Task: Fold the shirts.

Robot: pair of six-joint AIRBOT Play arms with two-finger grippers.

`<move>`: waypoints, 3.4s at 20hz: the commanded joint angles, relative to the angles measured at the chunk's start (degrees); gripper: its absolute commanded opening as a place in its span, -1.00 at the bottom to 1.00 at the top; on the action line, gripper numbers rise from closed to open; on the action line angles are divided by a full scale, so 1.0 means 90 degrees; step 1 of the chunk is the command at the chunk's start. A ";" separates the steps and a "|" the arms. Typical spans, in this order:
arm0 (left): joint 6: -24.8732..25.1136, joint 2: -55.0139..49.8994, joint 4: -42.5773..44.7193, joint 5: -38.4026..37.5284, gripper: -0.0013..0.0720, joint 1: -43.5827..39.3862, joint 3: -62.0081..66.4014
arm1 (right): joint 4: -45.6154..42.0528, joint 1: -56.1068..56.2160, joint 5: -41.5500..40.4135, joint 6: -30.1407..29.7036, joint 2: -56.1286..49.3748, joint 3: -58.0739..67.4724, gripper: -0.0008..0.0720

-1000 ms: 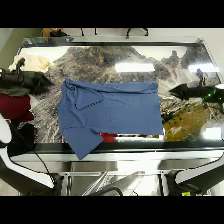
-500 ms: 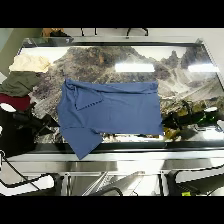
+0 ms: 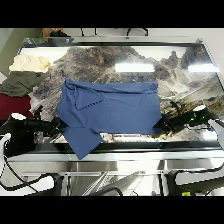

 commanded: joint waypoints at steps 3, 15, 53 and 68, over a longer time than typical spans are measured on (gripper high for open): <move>0.0092 0.0010 0.0090 -0.1090 0.48 0.0549 0.0913 | 0.0044 0.0180 0.0041 -0.0002 0.0063 -0.0005 0.02; 0.0328 -0.1139 0.0335 -0.0138 0.48 -0.0146 0.1027 | 0.0051 0.0180 0.0053 0.0102 0.0063 -0.0005 0.02; 0.0920 0.1540 -0.1389 -0.0425 -0.93 -0.0816 0.5047 | 0.1421 0.0464 -0.1484 -0.0908 0.1180 0.4240 -0.93; -0.0423 -0.4039 0.0240 -0.0291 -0.93 -0.1887 0.8561 | 0.0969 0.0736 -0.2137 -0.0010 -0.3160 0.6567 -0.93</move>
